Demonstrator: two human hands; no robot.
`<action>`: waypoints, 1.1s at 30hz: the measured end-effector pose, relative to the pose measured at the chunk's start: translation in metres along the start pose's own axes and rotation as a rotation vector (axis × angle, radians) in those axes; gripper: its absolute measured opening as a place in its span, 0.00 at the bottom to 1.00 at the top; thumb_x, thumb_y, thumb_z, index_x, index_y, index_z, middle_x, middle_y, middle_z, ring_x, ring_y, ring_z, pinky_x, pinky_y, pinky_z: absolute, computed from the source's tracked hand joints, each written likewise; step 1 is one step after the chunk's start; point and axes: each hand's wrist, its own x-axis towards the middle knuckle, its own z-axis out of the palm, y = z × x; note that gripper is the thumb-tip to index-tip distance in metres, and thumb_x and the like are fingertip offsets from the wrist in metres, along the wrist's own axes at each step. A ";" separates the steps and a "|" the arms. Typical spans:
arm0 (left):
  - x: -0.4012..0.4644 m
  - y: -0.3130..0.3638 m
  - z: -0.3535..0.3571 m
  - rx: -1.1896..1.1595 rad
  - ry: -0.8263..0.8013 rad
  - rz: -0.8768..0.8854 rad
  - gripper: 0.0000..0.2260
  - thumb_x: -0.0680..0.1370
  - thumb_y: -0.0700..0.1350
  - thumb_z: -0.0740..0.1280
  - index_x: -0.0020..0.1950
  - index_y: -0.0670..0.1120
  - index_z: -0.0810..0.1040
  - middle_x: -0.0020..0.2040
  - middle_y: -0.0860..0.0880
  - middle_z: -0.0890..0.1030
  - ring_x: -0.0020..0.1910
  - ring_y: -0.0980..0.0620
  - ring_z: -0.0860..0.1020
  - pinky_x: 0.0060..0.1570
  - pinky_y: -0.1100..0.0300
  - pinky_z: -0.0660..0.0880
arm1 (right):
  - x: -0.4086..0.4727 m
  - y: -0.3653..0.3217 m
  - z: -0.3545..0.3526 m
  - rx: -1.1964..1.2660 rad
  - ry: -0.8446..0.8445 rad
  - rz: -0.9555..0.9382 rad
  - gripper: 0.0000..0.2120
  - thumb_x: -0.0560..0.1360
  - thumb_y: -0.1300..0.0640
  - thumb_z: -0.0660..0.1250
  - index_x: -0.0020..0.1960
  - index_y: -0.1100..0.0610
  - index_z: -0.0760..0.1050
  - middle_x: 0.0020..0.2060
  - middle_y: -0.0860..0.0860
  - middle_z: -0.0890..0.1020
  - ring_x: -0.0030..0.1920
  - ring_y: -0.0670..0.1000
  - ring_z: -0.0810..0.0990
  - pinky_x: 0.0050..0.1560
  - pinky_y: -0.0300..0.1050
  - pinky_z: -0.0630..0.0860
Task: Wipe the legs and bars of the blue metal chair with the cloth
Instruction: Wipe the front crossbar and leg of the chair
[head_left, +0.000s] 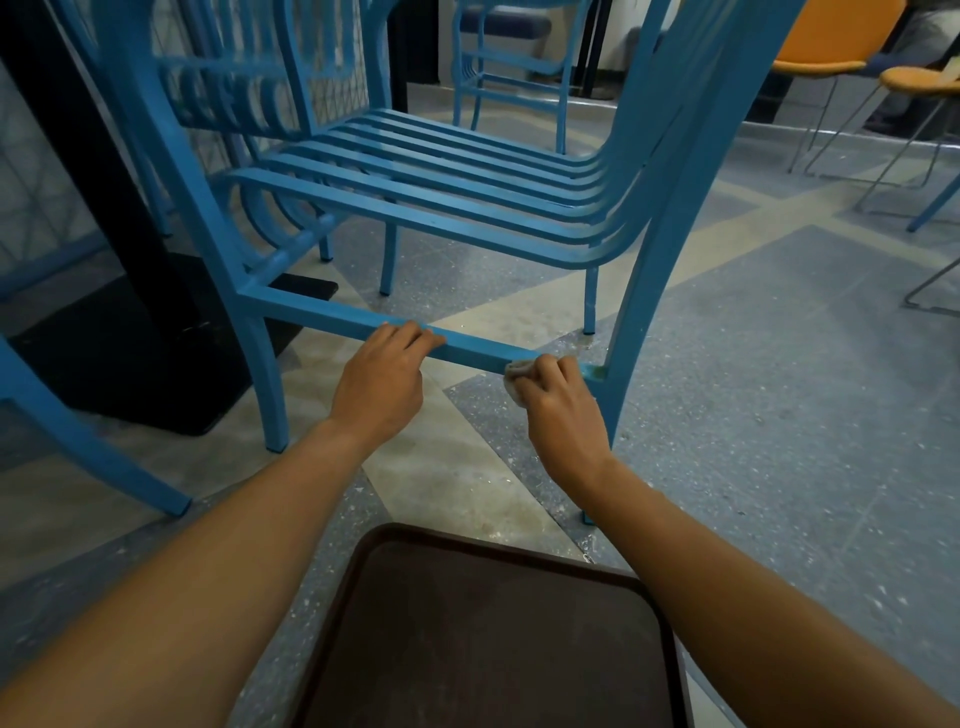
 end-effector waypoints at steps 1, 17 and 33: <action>0.000 0.000 -0.001 -0.003 -0.006 0.001 0.21 0.73 0.31 0.62 0.64 0.45 0.73 0.57 0.45 0.76 0.57 0.44 0.73 0.56 0.51 0.73 | 0.000 -0.001 0.000 -0.018 -0.011 0.011 0.15 0.66 0.69 0.73 0.53 0.65 0.79 0.46 0.59 0.79 0.46 0.61 0.76 0.37 0.54 0.80; 0.001 0.002 -0.002 -0.011 -0.044 -0.030 0.21 0.75 0.33 0.61 0.67 0.47 0.71 0.60 0.47 0.74 0.61 0.46 0.71 0.61 0.53 0.70 | -0.013 -0.008 -0.014 0.117 0.136 0.082 0.17 0.68 0.68 0.71 0.56 0.64 0.78 0.43 0.60 0.78 0.43 0.60 0.75 0.41 0.53 0.77; 0.002 0.003 -0.001 -0.001 -0.042 -0.039 0.21 0.74 0.32 0.62 0.65 0.45 0.72 0.58 0.47 0.75 0.59 0.45 0.72 0.58 0.52 0.71 | 0.055 -0.034 -0.019 -0.217 -0.269 0.000 0.16 0.80 0.59 0.56 0.65 0.64 0.69 0.62 0.59 0.71 0.60 0.57 0.68 0.61 0.52 0.68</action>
